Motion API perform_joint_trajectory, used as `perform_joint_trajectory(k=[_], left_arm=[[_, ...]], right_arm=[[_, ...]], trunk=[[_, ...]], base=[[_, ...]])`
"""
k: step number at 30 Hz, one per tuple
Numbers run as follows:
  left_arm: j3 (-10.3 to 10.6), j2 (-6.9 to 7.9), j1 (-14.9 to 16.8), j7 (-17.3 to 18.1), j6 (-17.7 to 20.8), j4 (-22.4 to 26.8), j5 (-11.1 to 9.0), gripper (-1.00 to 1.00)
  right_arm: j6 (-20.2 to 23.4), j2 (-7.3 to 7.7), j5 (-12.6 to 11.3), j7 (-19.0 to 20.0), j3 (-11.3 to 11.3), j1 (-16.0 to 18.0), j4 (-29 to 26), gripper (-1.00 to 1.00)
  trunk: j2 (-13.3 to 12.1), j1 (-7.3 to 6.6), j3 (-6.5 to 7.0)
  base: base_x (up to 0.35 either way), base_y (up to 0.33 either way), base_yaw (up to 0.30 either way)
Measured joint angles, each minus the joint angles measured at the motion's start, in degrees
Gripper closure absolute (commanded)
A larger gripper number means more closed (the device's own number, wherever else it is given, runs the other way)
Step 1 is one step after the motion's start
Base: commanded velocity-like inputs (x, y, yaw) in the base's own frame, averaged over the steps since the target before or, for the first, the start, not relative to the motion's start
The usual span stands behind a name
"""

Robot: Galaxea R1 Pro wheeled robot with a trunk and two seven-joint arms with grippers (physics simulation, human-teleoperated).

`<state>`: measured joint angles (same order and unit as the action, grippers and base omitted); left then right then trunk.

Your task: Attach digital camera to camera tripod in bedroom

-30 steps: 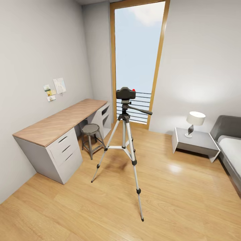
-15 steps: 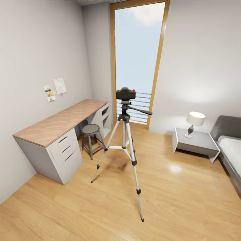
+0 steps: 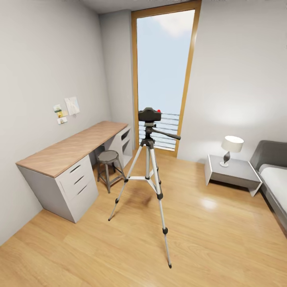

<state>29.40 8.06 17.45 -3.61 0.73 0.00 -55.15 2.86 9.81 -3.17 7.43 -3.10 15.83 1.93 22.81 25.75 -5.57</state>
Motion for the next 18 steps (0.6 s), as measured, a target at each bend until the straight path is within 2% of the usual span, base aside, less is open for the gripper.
perform_joint_trajectory(k=[6,18], left_arm=[[-0.01,-0.24,0.01,0.08,-0.55,0.31,-0.07,-1.00],[-0.19,-1.74,0.02,0.14,-0.87,0.64,-0.19,-1.00]], right_arm=[[-0.26,-0.06,0.00,0.00,0.00,-0.21,0.00,-1.00],[-1.75,-0.06,0.00,0.00,0.00,-0.33,0.00,-1.00]], trunk=[[0.00,0.00,0.56],[0.00,0.00,1.67]], base=[[0.000,0.000,0.000],[0.000,0.000,0.000]])
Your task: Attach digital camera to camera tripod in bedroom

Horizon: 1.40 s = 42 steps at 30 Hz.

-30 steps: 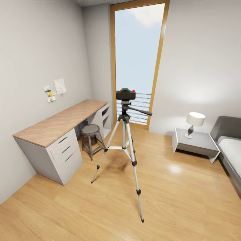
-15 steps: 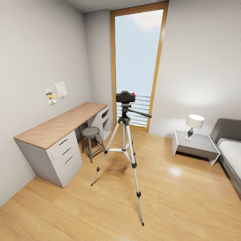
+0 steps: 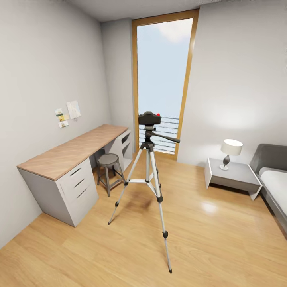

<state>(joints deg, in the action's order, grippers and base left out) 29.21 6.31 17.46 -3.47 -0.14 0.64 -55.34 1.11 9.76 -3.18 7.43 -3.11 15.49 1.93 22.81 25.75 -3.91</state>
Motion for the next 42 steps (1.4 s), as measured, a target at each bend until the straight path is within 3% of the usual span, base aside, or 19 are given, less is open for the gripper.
perform_joint_trajectory(k=[42], left_arm=[[0.01,-0.52,0.04,0.01,-0.02,0.00,0.55,-1.00]], right_arm=[[-0.39,-0.28,-0.08,0.00,0.00,0.03,0.00,-1.00]], trunk=[[0.08,0.01,3.77]], base=[[0.000,0.000,0.000]])
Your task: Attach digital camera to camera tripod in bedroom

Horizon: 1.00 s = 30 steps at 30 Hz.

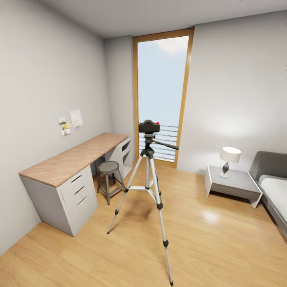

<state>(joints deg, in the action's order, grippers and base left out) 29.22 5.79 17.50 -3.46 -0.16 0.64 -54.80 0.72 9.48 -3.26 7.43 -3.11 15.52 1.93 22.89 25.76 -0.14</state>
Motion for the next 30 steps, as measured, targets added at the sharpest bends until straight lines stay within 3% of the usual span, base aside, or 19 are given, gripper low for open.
perform_joint_trajectory(k=[30], left_arm=[[0.00,0.00,0.00,0.00,0.00,0.00,0.00,-1.00]], right_arm=[[0.05,0.03,0.00,0.00,0.00,0.02,0.00,-1.00]], trunk=[[0.00,0.00,2.77]], base=[[0.000,0.000,0.000]])
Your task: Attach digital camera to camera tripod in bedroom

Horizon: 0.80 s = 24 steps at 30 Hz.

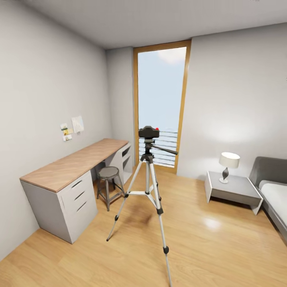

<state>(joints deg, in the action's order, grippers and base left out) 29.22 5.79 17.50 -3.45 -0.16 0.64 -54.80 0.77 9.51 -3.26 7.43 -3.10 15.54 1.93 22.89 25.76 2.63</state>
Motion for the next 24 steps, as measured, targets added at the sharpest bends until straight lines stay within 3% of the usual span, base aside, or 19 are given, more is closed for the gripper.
perform_joint_trajectory(k=[24], left_arm=[[0.20,0.03,0.00,0.06,-0.15,0.12,-0.09,-1.00]], right_arm=[[-2.02,-0.01,0.00,-0.01,0.00,-1.09,-0.07,-1.00]], trunk=[[0.00,0.00,2.21]], base=[[0.000,0.000,0.000]])
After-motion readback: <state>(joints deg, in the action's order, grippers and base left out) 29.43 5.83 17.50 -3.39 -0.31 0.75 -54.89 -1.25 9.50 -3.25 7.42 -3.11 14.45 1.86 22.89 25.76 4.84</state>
